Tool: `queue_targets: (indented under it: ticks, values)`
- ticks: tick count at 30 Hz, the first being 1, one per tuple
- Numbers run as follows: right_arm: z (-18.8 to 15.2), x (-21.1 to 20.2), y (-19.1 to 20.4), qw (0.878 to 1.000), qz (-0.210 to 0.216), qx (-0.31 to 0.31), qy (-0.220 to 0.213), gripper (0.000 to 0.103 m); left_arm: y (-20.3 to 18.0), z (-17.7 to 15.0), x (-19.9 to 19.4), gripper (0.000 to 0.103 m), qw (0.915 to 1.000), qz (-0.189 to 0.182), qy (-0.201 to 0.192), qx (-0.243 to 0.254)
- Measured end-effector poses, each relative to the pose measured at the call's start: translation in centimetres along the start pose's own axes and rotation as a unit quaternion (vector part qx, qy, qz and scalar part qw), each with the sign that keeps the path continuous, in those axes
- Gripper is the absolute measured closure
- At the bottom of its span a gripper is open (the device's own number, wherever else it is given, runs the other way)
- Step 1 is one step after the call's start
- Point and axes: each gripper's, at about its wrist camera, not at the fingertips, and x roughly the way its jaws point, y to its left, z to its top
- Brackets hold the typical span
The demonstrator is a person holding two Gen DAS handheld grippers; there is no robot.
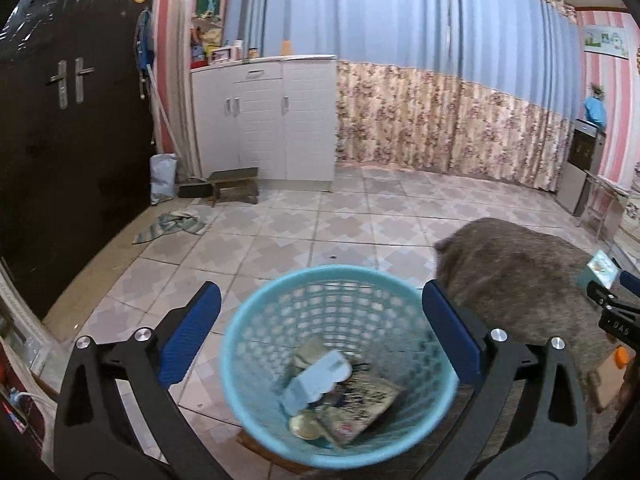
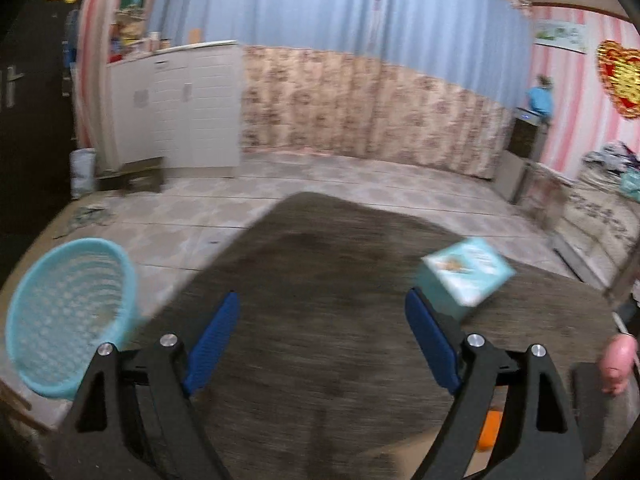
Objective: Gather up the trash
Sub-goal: 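Return both tools to the items on the rug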
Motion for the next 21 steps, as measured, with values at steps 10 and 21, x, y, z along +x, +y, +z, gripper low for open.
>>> queue_targets:
  ticks: [10,21]
  values:
    - [-3.1,1.3,-13.3,0.993,-0.074,0.074,0.047,0.02,-9.3,-0.9,-0.7,0.006,0.997,-0.068,0.013,0.033]
    - [-6.5,6.4,-16.9,0.986,-0.041,0.115,0.11,0.033,-18.6,-3.2,-0.3,0.006,0.9889,-0.127,0.035,0.069]
